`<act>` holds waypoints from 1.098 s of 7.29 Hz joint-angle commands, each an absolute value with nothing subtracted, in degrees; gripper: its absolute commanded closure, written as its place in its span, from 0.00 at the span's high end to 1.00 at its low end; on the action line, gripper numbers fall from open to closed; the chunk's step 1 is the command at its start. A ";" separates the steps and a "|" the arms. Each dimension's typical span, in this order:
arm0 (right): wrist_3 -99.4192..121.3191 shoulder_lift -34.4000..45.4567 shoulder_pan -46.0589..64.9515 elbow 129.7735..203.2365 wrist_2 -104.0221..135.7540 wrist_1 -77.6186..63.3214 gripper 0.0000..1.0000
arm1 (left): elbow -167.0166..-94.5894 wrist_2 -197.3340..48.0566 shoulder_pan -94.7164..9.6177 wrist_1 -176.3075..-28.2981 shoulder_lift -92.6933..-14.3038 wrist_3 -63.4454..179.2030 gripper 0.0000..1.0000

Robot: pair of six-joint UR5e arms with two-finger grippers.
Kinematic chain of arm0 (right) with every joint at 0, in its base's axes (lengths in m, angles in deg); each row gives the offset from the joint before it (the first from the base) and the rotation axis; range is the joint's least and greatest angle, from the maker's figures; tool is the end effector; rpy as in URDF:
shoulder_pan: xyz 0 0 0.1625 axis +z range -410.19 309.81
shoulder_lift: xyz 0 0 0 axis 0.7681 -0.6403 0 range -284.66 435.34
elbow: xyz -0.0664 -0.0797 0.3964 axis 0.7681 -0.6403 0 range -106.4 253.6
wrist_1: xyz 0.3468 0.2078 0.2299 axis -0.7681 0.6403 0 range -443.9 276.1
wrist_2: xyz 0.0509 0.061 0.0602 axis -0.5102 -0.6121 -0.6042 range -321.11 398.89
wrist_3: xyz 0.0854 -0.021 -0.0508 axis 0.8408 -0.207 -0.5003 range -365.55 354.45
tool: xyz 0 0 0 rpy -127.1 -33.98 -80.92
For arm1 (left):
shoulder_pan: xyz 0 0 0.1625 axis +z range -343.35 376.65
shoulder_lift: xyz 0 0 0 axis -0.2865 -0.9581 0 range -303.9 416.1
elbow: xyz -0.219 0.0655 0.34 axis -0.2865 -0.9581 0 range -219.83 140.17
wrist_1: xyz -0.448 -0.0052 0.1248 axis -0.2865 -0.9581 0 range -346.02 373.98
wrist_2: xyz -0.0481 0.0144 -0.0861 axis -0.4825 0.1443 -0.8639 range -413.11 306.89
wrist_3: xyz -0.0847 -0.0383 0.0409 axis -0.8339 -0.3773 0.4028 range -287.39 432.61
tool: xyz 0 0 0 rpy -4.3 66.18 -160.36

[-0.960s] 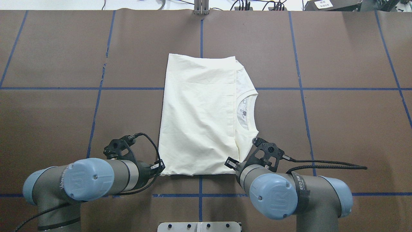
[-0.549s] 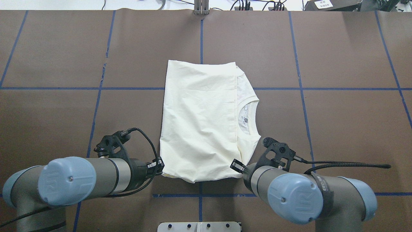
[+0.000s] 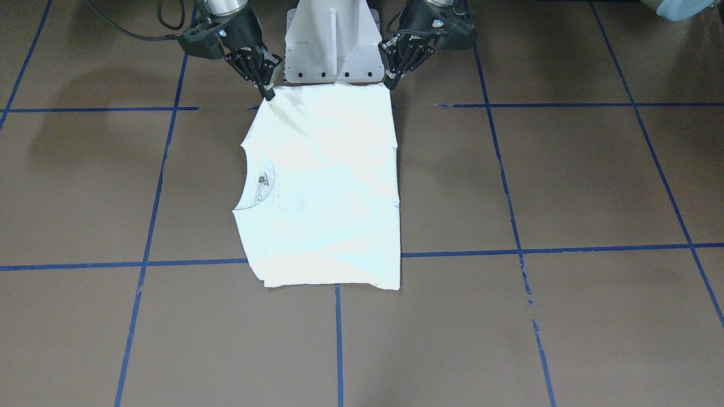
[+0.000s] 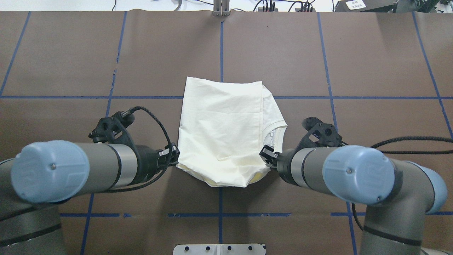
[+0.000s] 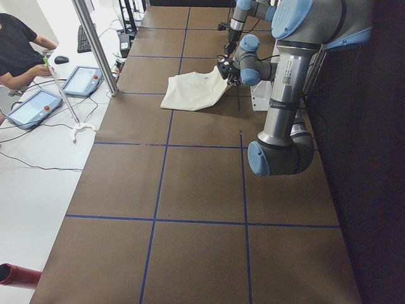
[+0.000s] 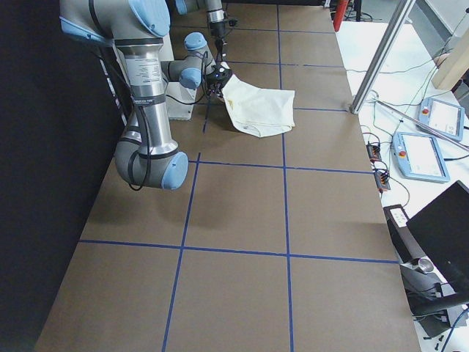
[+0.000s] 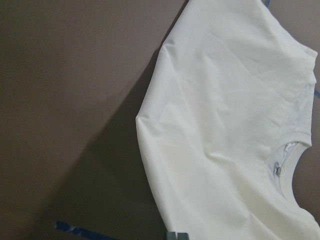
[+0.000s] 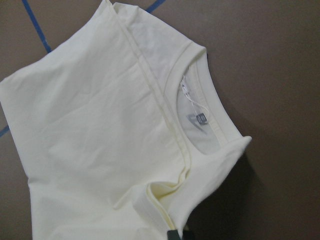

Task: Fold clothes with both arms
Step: 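Lift the near edge with both grippers and fold it over toward the far edge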

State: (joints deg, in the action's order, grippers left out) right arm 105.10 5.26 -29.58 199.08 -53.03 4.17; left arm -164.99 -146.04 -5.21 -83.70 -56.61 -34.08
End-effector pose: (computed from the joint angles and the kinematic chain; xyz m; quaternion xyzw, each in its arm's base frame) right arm -0.4522 -0.3089 0.1518 -0.0149 -0.4796 0.3015 0.8239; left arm 0.4430 -0.3157 0.1144 0.0029 0.5415 -0.2644 0.7980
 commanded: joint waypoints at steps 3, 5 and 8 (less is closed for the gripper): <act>100.71 15.02 -14.34 181.14 -66.13 4.08 0.00 | -150.09 -148.47 -17.53 -85.06 -65.44 -26.62 0.00; 100.71 16.62 -12.92 172.43 -67.01 -2.02 0.00 | -141.83 -148.20 -17.72 -91.64 -67.20 -26.36 0.00; 100.71 19.43 -12.31 164.76 -67.28 -6.20 0.00 | -134.69 -146.98 -18.07 -92.98 -71.07 -25.48 0.00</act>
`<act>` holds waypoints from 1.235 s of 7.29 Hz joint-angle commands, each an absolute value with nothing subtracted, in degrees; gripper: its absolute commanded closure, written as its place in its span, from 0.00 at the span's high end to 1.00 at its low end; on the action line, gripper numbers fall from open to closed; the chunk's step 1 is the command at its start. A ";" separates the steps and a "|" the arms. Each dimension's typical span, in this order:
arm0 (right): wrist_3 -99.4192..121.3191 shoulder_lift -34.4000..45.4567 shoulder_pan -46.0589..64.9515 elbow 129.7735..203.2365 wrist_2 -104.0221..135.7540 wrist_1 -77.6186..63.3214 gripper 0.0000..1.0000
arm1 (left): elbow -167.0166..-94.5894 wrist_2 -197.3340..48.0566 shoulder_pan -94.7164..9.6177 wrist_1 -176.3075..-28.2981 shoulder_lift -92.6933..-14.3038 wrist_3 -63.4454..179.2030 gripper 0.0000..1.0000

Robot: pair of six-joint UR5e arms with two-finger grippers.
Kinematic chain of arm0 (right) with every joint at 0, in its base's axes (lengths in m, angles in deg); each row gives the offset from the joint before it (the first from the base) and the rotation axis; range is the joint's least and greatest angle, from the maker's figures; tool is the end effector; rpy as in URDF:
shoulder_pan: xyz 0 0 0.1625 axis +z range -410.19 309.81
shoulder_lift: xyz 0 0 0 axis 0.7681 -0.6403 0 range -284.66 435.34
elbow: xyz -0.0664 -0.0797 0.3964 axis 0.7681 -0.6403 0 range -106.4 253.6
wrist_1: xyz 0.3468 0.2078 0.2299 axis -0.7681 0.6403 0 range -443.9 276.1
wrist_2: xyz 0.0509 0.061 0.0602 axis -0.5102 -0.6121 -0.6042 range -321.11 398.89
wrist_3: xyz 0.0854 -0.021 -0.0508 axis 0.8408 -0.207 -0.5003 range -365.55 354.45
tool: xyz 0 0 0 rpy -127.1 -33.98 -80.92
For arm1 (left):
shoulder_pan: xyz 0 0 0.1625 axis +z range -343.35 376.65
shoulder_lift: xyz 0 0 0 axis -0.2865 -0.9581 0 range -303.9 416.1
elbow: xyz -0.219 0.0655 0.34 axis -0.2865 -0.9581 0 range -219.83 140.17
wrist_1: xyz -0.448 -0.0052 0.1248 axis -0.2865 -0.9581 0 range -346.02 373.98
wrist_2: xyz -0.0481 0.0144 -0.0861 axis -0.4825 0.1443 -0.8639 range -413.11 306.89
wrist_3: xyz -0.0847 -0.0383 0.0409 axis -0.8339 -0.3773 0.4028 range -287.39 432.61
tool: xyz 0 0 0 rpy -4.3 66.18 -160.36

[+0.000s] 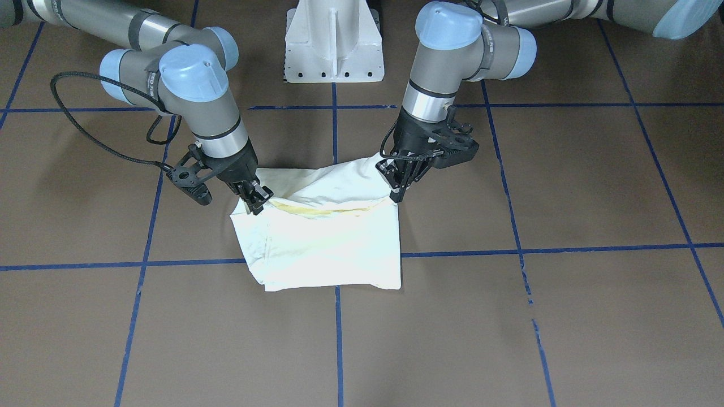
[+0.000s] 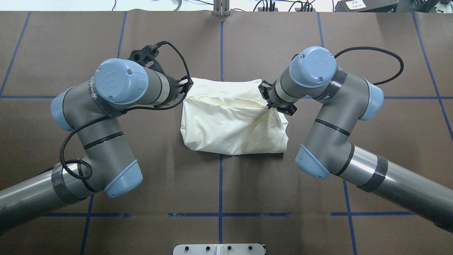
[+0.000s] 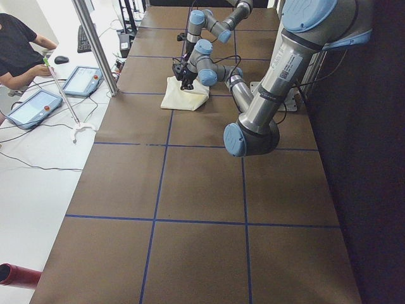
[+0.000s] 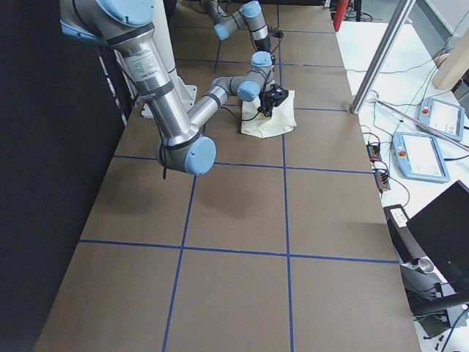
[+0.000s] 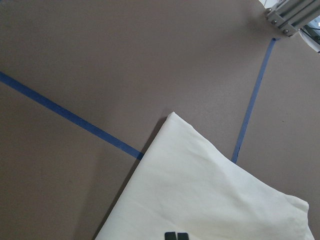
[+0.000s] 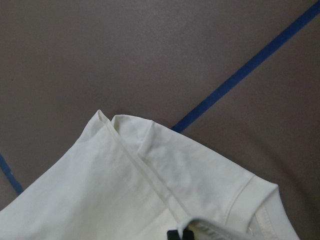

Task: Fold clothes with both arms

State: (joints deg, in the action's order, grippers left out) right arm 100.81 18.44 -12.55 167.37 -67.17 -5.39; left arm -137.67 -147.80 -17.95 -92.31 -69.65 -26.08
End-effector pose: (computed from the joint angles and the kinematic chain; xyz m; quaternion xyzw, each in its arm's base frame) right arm -0.5054 -0.5227 0.2287 -0.0504 -0.4222 0.3591 0.8309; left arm 0.5049 -0.5001 0.1525 0.0772 0.4939 -0.3003 0.8124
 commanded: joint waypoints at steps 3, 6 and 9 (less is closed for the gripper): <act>98.88 21.36 -11.60 160.10 -67.28 -6.29 0.00 | -126.60 -145.40 -18.86 -102.02 -71.96 -23.73 0.00; 97.11 25.75 -10.20 153.86 -67.37 -6.29 0.00 | -122.91 -145.04 -20.09 -105.10 -72.48 -22.67 0.00; 95.61 27.25 -9.93 150.43 -67.28 -6.46 0.00 | -115.09 -143.38 -20.18 -110.90 -74.60 -22.58 0.00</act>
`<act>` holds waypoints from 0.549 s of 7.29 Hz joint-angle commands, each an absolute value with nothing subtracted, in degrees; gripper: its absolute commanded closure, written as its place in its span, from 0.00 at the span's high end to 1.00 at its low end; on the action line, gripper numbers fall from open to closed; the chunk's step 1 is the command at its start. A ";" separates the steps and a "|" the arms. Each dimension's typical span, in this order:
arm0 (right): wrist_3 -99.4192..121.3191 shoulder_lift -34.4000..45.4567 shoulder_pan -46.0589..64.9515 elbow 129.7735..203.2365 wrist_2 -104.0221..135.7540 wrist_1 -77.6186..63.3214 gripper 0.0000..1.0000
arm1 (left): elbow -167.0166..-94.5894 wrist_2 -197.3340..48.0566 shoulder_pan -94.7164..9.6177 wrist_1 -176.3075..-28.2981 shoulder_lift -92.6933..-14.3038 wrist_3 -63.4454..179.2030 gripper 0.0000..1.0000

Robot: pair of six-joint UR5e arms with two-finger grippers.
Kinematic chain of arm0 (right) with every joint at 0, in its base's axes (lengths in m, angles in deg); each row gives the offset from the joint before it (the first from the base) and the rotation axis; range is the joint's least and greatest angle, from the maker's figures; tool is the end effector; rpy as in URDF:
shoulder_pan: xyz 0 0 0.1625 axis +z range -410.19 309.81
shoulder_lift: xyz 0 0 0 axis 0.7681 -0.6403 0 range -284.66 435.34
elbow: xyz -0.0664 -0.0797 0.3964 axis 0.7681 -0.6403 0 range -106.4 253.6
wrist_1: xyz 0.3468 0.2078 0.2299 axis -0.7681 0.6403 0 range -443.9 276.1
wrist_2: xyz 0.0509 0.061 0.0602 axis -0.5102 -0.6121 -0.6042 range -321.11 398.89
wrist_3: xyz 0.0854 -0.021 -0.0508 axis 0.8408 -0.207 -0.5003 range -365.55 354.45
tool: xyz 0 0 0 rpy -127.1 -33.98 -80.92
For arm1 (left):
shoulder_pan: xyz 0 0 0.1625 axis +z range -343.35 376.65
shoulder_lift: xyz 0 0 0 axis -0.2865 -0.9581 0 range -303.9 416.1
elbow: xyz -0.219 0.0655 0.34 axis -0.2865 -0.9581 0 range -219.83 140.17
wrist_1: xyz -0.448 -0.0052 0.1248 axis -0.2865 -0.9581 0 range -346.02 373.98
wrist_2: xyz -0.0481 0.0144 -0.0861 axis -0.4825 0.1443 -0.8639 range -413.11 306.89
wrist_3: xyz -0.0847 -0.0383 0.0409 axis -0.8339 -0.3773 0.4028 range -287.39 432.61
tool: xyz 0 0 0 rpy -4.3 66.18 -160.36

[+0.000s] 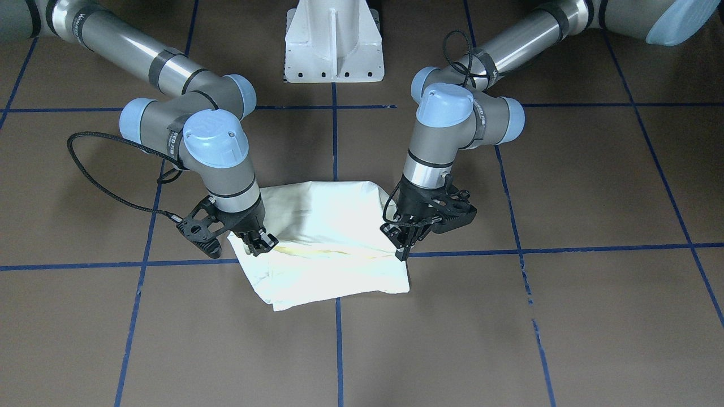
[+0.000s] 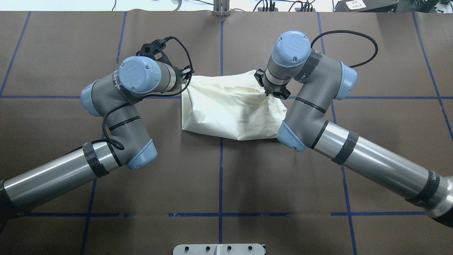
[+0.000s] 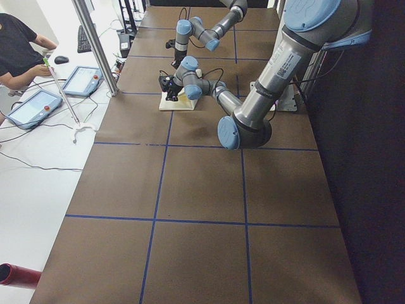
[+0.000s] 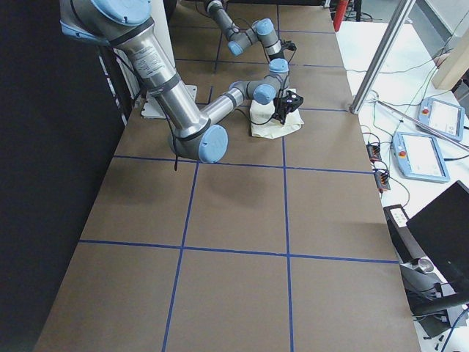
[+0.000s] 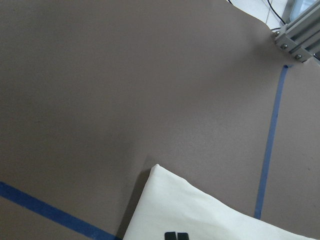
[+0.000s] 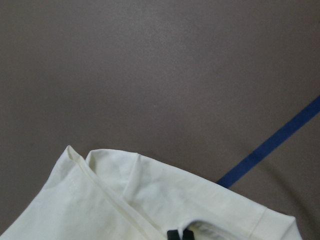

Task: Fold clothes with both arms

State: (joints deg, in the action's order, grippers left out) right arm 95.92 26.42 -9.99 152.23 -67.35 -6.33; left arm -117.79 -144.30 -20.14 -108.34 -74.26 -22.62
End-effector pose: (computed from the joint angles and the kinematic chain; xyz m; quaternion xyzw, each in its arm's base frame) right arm -0.5400 -0.5937 0.2559 -0.0394 -0.3775 0.3568 0.8536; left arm 0.5580 -0.5811 0.2263 0.1286 0.4882 -0.3045 0.8077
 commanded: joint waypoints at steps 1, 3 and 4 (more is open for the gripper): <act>95.61 27.43 -9.93 149.89 -67.28 -7.16 0.00 | -114.89 -143.37 -20.35 -111.09 -74.68 -21.36 0.00; 95.35 27.35 -9.93 149.71 -67.28 -7.25 0.00 | -114.98 -145.55 -25.16 -112.49 -74.60 -16.54 0.34; 95.35 27.35 -9.84 149.71 -67.28 -7.43 0.00 | -115.15 -151.13 -27.63 -115.46 -73.55 -15.90 0.34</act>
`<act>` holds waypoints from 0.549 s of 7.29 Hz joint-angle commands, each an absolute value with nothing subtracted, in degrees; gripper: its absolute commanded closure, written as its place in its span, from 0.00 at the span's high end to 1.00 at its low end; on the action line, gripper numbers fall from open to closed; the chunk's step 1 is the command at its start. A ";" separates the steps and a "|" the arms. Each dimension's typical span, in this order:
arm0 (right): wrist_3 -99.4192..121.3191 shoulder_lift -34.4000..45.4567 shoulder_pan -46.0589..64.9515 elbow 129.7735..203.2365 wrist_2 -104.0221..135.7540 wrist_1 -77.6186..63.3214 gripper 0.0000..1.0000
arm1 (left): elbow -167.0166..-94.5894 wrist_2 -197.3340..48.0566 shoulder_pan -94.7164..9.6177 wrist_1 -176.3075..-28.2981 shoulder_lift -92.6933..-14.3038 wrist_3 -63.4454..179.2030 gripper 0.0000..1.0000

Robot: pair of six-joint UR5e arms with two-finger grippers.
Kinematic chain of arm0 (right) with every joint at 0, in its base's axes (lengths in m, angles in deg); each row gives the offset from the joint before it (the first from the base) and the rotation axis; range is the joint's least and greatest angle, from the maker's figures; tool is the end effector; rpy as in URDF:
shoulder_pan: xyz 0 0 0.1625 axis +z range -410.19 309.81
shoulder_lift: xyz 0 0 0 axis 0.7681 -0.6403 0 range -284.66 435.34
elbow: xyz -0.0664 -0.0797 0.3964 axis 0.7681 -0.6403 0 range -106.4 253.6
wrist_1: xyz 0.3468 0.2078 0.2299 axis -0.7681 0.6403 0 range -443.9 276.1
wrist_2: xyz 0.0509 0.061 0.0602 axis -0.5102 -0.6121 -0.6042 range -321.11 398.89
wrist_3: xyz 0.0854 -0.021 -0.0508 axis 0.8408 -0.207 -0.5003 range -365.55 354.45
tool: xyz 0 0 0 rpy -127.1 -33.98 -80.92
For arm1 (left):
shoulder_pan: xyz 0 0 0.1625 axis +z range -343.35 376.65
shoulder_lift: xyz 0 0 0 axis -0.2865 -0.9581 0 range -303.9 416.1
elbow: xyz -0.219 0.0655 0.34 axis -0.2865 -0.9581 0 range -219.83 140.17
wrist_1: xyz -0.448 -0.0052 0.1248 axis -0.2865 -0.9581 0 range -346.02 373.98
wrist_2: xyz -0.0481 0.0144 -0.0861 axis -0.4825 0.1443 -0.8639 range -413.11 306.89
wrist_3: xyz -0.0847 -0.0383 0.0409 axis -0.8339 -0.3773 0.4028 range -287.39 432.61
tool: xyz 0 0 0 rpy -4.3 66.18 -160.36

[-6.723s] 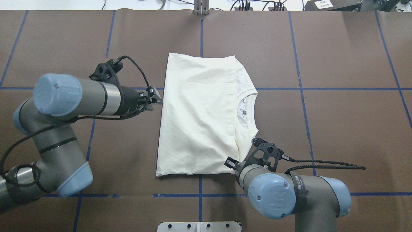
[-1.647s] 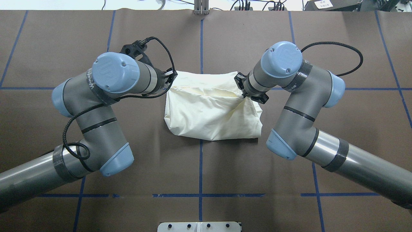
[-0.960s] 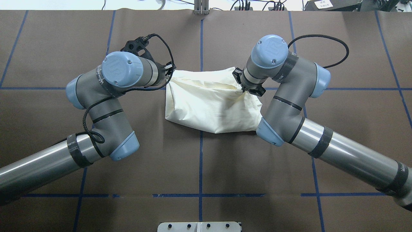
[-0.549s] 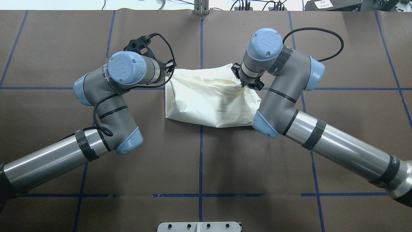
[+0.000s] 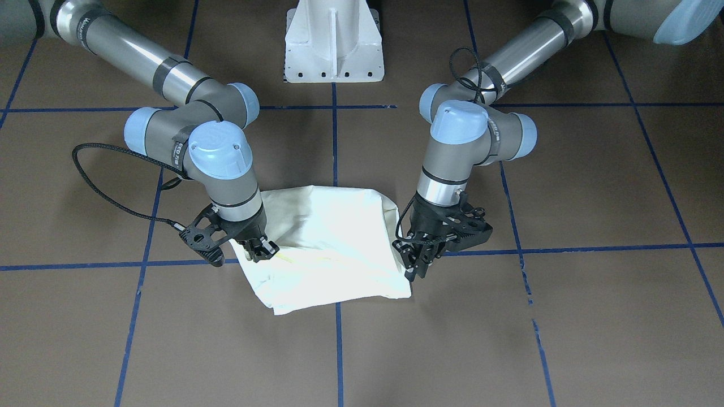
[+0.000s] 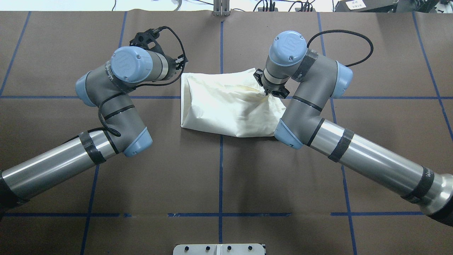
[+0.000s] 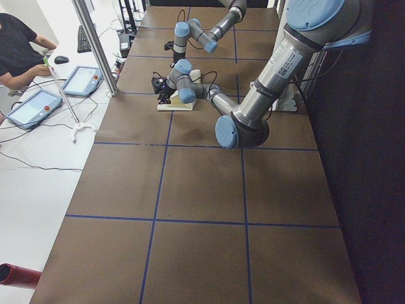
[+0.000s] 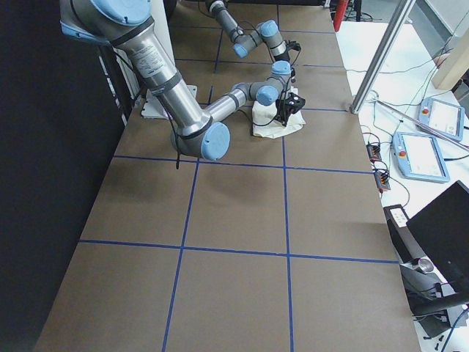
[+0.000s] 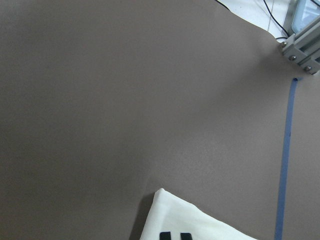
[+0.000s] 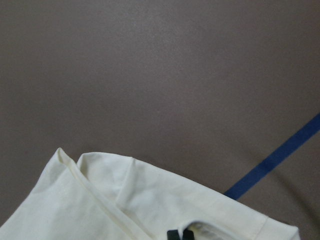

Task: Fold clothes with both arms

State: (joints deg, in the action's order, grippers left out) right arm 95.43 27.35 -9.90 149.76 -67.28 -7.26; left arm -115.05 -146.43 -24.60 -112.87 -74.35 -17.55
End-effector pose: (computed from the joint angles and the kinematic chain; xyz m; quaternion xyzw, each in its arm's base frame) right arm -0.5472 -0.6016 0.2635 -0.0384 -0.3729 0.3555 0.8562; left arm 0.5199 -0.6254 0.2397 0.1588 0.4943 -0.2880 0.8046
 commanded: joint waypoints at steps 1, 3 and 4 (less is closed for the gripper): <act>95.35 27.35 -9.84 149.71 -67.28 -7.69 0.00 | -115.24 -153.89 -27.65 -121.49 -70.32 -15.98 0.14; 95.26 27.35 -9.84 149.80 -67.37 -7.69 0.00 | -115.51 -157.66 -25.04 -127.68 -67.57 -15.28 0.00; 95.26 27.35 -9.84 149.97 -67.37 -7.78 0.00 | -115.59 -160.83 -24.06 -130.84 -67.39 -14.32 0.00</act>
